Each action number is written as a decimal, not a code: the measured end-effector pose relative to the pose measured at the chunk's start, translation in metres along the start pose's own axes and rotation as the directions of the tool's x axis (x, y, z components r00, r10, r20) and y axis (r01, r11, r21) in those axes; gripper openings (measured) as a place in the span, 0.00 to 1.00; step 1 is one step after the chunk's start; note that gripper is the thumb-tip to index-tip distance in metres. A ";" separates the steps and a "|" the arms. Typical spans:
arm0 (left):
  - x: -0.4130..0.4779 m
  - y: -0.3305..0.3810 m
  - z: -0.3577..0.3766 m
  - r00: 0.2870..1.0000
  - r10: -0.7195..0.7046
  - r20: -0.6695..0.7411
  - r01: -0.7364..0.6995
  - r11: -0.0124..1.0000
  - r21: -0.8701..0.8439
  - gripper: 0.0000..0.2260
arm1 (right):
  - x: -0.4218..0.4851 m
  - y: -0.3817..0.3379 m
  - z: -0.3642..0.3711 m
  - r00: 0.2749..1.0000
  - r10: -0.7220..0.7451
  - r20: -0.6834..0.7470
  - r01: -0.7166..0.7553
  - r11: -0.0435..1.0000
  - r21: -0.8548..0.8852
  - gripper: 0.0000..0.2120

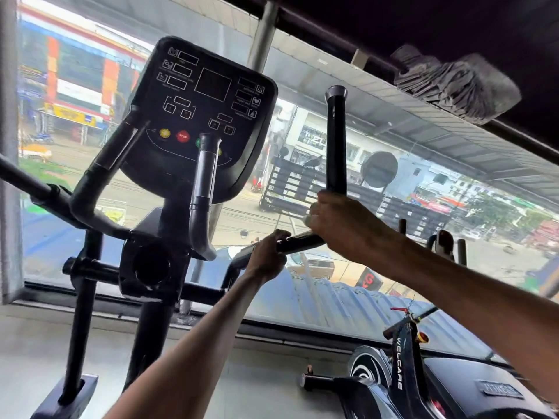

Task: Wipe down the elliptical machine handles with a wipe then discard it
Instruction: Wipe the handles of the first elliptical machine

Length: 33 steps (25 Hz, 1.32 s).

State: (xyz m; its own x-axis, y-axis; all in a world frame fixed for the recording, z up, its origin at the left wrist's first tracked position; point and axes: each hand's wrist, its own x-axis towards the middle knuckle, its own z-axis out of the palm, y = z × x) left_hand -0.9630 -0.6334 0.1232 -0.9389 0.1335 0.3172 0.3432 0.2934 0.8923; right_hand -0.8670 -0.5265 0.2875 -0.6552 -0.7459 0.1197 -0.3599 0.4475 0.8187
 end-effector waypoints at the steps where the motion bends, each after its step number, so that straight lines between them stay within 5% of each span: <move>1: -0.002 0.007 -0.002 1.000 0.002 -0.009 -0.002 1.000 -0.012 0.28 | -0.014 0.005 0.008 0.971 0.128 -0.201 -0.108 0.988 0.108 0.19; 3: -0.004 0.020 -0.005 1.000 0.006 -0.022 -0.008 0.997 -0.076 0.25 | -0.041 0.010 0.027 0.709 0.502 -0.495 -0.333 0.857 0.392 0.21; 5: -0.007 0.037 -0.006 0.999 0.006 -0.044 -0.012 0.989 -0.148 0.21 | -0.056 0.001 0.050 0.399 0.838 -0.373 -0.510 0.540 0.670 0.20; 6: -0.010 0.046 -0.007 0.998 -0.008 -0.068 -0.004 0.985 -0.172 0.21 | -0.054 -0.007 0.063 0.309 0.929 -0.201 -0.517 0.342 0.785 0.18; 9: -0.016 0.067 -0.005 0.995 -0.016 -0.102 -0.002 0.985 -0.172 0.18 | -0.035 -0.033 0.096 0.329 0.901 0.284 -0.301 -0.185 0.935 0.11; 12: -0.022 0.077 -0.004 0.992 -0.009 -0.123 -0.014 0.982 -0.190 0.16 | -0.025 -0.042 0.113 0.411 0.787 0.460 -0.145 -0.442 0.885 0.12; 16: -0.022 0.099 0.001 0.984 0.015 -0.180 -0.046 0.985 -0.168 0.19 | -0.027 -0.042 0.124 0.432 0.793 0.431 0.009 -0.481 0.877 0.19; 23: -0.031 0.128 0.018 0.914 0.049 -0.402 -0.040 0.999 0.029 0.12 | -0.027 -0.025 0.138 0.598 0.760 0.256 -0.064 -0.274 0.960 0.23; 26: -0.031 0.131 0.029 0.866 0.086 -0.492 0.003 0.984 0.176 0.11 | -0.024 -0.020 0.151 0.715 0.678 0.172 -0.072 -0.173 0.982 0.15; 30: -0.031 0.138 0.042 0.799 0.161 -0.579 0.048 0.944 0.328 0.15 | -0.023 -0.012 0.161 0.769 0.632 0.096 0.069 -0.232 0.970 0.21; 33: -0.029 0.137 0.049 0.739 0.259 -0.622 0.042 0.903 0.427 0.15 | -0.011 -0.018 0.182 0.829 0.558 0.035 0.096 -0.204 0.974 0.14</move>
State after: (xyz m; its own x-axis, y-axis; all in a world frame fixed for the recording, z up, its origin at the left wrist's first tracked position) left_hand -0.8872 -0.5505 0.2200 -0.6214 -0.4140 0.6652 0.2813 0.6745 0.6825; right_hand -0.9740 -0.4365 0.1689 -0.7674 -0.3513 0.5364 -0.6366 0.3174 -0.7028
